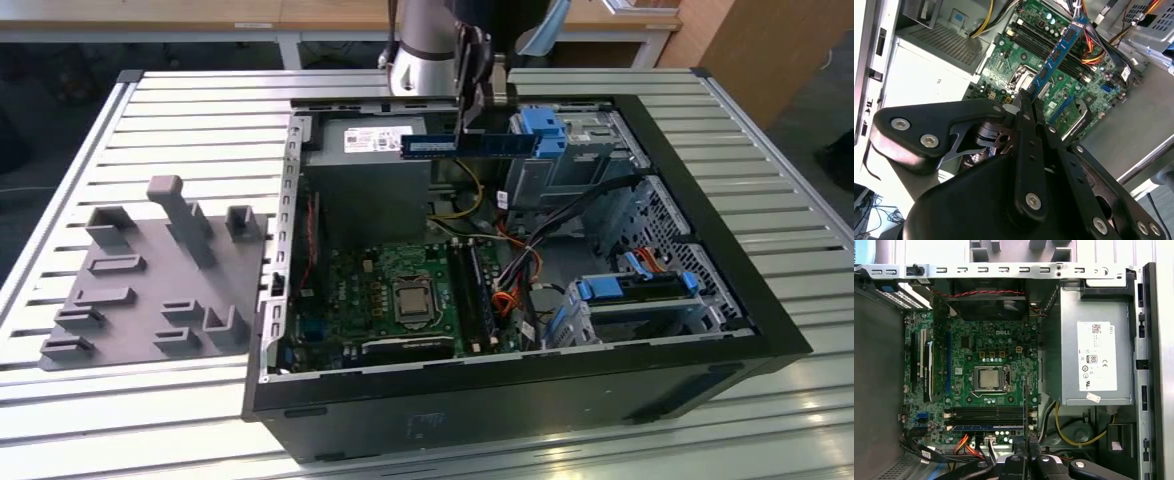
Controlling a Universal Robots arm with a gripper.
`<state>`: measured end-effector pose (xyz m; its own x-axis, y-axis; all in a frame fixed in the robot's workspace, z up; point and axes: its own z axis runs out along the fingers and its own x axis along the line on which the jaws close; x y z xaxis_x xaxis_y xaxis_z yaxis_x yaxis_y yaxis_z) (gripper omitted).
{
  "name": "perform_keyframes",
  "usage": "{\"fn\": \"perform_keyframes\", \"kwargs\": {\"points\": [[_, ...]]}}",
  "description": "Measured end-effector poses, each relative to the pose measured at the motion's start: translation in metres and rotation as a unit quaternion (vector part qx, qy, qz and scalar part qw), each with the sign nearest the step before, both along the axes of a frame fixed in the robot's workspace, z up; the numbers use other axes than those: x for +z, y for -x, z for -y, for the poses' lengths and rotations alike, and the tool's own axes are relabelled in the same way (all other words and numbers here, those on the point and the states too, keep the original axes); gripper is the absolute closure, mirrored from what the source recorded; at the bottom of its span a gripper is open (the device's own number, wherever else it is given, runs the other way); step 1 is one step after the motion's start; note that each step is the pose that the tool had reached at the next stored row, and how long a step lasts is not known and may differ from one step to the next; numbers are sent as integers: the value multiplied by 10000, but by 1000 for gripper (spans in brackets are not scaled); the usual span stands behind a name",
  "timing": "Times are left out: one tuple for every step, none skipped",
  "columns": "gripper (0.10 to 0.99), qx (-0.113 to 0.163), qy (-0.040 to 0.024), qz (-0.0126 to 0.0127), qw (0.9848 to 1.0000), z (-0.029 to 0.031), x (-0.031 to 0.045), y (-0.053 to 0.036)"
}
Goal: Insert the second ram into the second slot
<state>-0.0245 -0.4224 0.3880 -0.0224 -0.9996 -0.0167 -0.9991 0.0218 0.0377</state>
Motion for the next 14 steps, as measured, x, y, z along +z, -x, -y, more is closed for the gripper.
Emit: {"fn": "perform_keyframes", "kwargs": {"points": [[949, -2, 0, 0, 10000, 16, 0, 0], [949, -5, 0, 0, 10000, 30, 0, 0], [949, -8, 0, 0, 10000, 40, 0, 0], [949, -14, 0, 0, 10000, 46, 0, 1], [949, -27, 0, 0, 10000, 48, 0, 1], [949, -48, 0, 0, 10000, 50, 0, 1], [949, -70, 0, 0, 10000, 49, 0, 0], [949, -91, 0, 0, 10000, 50, 0, 0], [949, -113, 1, 0, 9999, 50, 0, 0], [949, -142, 1, 0, 9999, 50, 0, 0], [949, -172, 0, 0, 9999, 50, 0, 0], [949, -202, 1, 0, 9998, 50, 0, 0], [949, -231, 0, 0, 9997, 50, 0, 0], [949, -258, 1, 0, 9997, 50, 0, 0]]}}
